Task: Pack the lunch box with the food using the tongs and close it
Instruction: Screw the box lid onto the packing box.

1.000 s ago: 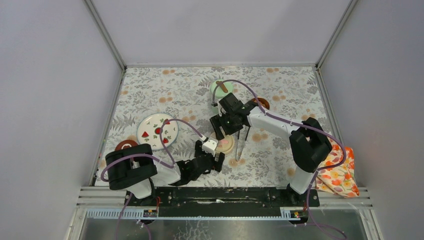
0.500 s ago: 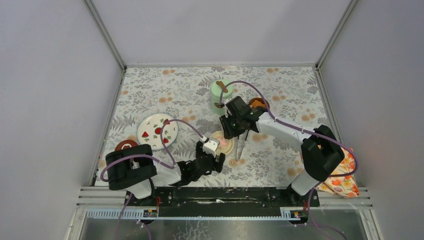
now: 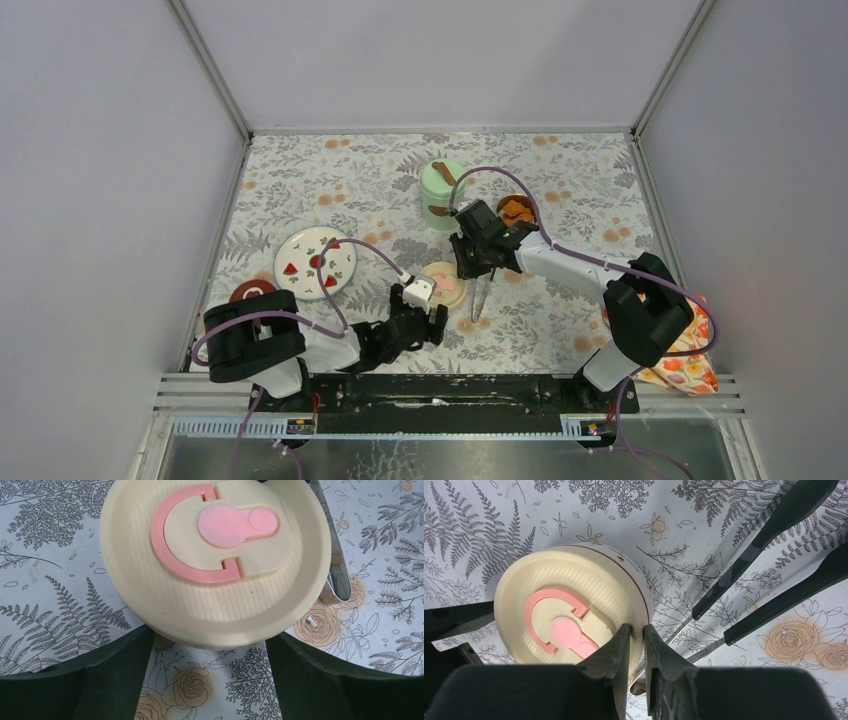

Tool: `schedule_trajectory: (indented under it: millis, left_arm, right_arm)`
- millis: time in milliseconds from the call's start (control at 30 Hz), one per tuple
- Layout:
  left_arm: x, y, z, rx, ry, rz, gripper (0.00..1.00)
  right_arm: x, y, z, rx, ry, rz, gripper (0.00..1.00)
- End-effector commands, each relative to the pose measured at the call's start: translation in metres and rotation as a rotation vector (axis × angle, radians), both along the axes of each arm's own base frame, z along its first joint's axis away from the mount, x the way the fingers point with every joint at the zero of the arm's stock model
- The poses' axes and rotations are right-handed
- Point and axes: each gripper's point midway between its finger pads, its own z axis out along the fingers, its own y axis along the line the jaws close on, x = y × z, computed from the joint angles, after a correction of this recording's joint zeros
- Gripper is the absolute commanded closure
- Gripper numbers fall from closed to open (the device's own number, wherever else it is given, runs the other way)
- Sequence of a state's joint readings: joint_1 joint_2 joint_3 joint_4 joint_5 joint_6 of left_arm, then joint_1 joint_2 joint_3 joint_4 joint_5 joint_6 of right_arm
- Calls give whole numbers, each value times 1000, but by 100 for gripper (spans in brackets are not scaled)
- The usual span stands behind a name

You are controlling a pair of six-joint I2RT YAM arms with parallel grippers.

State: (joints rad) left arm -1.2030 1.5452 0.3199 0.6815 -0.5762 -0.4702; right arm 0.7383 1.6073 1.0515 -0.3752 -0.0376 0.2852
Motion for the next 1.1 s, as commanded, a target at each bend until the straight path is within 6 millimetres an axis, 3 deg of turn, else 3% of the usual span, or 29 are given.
schedule_trajectory:
  millis: [0, 200, 367, 567, 900, 1067]
  left_arm:
    - [17, 10, 7, -10, -29, 136, 13]
    - [23, 27, 3, -3, -2, 204, 14]
    - [25, 37, 2, -4, 14, 230, 12]
    - [24, 39, 6, 1, 11, 222, 6]
    - [12, 41, 30, -19, 37, 161, 1]
    - [-2, 47, 46, -51, 83, 128, 2]
  right_arm:
    - [-65, 1, -28, -27, 215, 29, 83]
    - [-76, 4, -27, 25, 229, -17, 87]
    - [-65, 9, -20, 41, 193, -53, 87]
    - [-44, 21, -8, 70, 132, -84, 71]
    - [-1, 21, 53, 161, -58, -110, 49]
    - [2, 9, 52, 122, -87, -100, 47]
